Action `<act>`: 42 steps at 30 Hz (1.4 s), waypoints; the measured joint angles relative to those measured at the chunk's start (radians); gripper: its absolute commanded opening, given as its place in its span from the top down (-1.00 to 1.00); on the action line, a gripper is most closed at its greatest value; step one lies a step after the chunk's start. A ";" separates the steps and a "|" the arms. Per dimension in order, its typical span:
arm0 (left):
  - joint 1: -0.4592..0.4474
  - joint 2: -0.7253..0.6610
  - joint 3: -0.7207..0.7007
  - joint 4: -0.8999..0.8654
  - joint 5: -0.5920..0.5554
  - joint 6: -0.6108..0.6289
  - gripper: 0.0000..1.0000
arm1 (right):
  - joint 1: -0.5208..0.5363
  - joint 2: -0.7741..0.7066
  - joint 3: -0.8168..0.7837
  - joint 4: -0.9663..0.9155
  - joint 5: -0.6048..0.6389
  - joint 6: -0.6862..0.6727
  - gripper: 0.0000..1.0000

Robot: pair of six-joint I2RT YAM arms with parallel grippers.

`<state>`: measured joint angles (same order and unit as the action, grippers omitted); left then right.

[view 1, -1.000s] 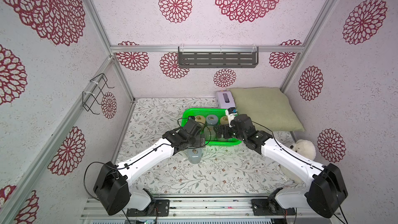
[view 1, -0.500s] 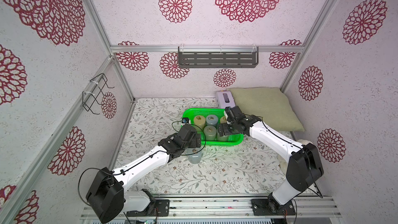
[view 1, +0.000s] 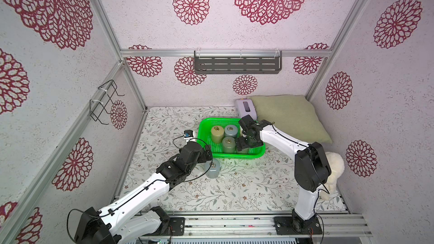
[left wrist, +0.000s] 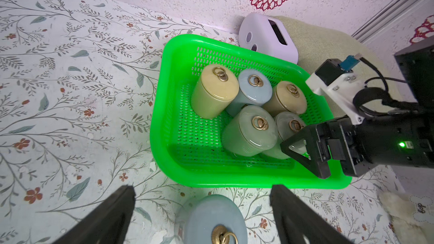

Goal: Take the tea canister out of the basket
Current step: Pick up the tea canister from the basket.

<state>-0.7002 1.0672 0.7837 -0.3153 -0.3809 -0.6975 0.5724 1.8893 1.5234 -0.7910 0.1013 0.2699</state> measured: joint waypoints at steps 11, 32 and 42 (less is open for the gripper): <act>0.003 0.018 0.000 0.004 0.006 -0.014 -0.95 | 0.000 0.134 0.056 0.008 0.000 0.000 -0.92; 0.005 0.030 0.000 0.005 0.055 -0.010 -0.95 | 0.008 0.165 0.093 0.005 0.026 0.002 -0.25; 0.005 0.042 0.000 0.005 0.058 -0.010 -0.95 | 0.014 0.050 0.095 -0.067 0.037 0.001 -0.26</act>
<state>-0.6952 1.1088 0.7837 -0.3107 -0.3233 -0.7074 0.5861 1.9388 1.6180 -0.8577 0.1387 0.2710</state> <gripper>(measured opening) 0.974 0.852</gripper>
